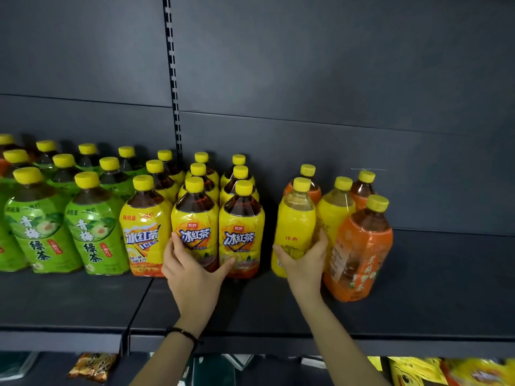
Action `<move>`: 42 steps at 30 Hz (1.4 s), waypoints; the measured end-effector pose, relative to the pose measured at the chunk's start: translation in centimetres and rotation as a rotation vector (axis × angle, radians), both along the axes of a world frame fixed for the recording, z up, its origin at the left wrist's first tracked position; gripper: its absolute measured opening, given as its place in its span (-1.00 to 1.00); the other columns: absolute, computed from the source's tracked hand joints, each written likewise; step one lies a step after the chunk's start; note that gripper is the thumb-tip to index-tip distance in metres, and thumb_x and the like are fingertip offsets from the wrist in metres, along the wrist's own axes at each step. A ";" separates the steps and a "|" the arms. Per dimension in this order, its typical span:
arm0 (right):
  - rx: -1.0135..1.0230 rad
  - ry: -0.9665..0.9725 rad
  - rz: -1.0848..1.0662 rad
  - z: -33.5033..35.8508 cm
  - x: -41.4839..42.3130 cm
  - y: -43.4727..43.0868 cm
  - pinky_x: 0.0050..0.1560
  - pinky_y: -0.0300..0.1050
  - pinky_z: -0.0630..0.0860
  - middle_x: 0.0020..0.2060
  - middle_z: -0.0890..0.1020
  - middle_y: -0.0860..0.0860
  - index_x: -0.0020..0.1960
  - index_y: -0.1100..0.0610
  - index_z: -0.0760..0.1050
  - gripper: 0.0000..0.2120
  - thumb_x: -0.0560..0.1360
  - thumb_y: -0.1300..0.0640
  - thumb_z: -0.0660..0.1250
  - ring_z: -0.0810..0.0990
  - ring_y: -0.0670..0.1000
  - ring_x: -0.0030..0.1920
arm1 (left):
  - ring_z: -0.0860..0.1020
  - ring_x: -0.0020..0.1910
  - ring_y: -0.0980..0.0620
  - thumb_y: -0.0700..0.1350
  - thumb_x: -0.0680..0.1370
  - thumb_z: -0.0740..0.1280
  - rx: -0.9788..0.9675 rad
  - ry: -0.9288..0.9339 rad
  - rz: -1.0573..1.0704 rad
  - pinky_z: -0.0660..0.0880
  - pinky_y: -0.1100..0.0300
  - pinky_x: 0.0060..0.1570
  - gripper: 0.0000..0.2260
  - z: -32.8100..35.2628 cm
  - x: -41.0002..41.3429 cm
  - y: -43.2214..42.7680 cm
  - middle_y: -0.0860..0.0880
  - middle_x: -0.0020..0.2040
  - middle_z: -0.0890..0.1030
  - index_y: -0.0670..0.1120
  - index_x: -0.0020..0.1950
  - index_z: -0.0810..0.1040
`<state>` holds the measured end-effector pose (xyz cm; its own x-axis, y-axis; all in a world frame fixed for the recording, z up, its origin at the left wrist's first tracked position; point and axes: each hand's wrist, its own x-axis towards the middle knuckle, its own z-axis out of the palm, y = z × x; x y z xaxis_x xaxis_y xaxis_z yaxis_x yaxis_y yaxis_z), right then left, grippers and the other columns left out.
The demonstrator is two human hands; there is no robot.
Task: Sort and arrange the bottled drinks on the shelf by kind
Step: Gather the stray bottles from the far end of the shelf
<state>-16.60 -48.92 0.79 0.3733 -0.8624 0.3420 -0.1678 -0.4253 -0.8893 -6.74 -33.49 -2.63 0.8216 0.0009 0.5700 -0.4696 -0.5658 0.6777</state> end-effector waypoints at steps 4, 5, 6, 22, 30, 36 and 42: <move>0.011 0.089 0.035 -0.5 0.6 -1.3 0.27 0.05 0.38 0.36 0.34 0.13 0.47 0.15 0.13 -0.03 0.25 -0.12 0.56 0.33 0.15 0.37 | 0.25 0.35 -0.29 0.02 0.25 0.60 -0.112 0.064 -0.047 0.25 -0.13 0.29 -0.02 0.5 -0.5 0.3 -0.30 0.40 0.26 -0.25 0.50 0.14; -0.008 0.100 0.030 -0.6 0.4 -1.4 0.24 0.05 0.41 0.32 0.37 0.13 0.45 0.14 0.18 -0.06 0.24 -0.14 0.55 0.37 0.15 0.33 | 0.24 0.35 -0.26 -0.03 0.27 0.59 -0.148 0.070 -0.053 0.24 -0.09 0.29 -0.08 0.6 -0.9 0.4 -0.30 0.39 0.25 -0.23 0.48 0.18; -0.021 0.095 0.042 -0.7 0.1 -1.5 0.21 0.03 0.43 0.29 0.40 0.11 0.42 0.13 0.22 -0.09 0.24 -0.16 0.55 0.40 0.13 0.30 | 0.24 0.34 -0.22 -0.09 0.29 0.59 -0.171 0.062 -0.064 0.24 -0.05 0.27 -0.16 0.5 -1.6 0.6 -0.29 0.38 0.27 -0.22 0.45 0.23; 0.012 -0.017 0.454 -2.2 -7.8 -3.4 0.38 -0.03 0.34 0.48 0.18 -0.16 0.48 -0.16 -0.02 -0.08 0.30 -0.31 0.40 0.26 -0.10 0.43 | 0.28 0.33 0.09 0.02 0.23 0.61 -0.166 0.344 -0.648 0.32 0.06 0.34 -0.05 0.3 -7.3 -6.2 0.07 0.29 0.28 0.11 0.48 0.14; 0.028 -0.053 0.276 -1.3 -5.5 -8.3 0.43 0.12 0.30 0.43 0.32 -0.01 0.51 0.03 0.08 -0.08 0.32 -0.12 0.51 0.30 0.00 0.43 | 0.32 0.17 0.06 -0.01 0.09 0.65 -0.320 0.208 -0.316 0.39 0.11 0.13 -0.13 -0.8 -10.1 -9.6 0.02 0.13 0.31 -0.14 0.28 0.30; 0.121 0.005 0.213 -1.0 -3.7 -11.4 0.46 0.16 0.20 0.48 0.21 0.04 0.52 -0.01 0.00 0.01 0.29 -0.10 0.54 0.20 0.08 0.48 | 0.43 0.22 0.01 -0.03 0.14 0.65 -0.415 0.340 -0.492 0.50 0.10 0.15 -0.14 -1.0 -9.8 -10.0 -0.01 0.22 0.38 0.09 0.21 0.14; 0.141 0.005 0.236 -1.4 -4.3 -10.6 0.34 0.11 0.38 0.35 0.34 0.02 0.40 -0.07 0.13 -0.01 0.14 -0.18 0.59 0.35 0.06 0.36 | 0.43 0.22 0.08 0.22 0.06 0.61 -0.400 0.403 -0.583 0.52 0.08 0.13 -0.02 -0.6 -9.1 -8.3 0.02 0.26 0.38 0.11 0.34 0.16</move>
<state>-20.91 -59.56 -0.58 0.5710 -0.7903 0.2222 -0.0837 -0.3253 -0.9419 -15.79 -41.77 -3.28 0.8947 -0.3499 0.2775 -0.2907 0.0154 0.9567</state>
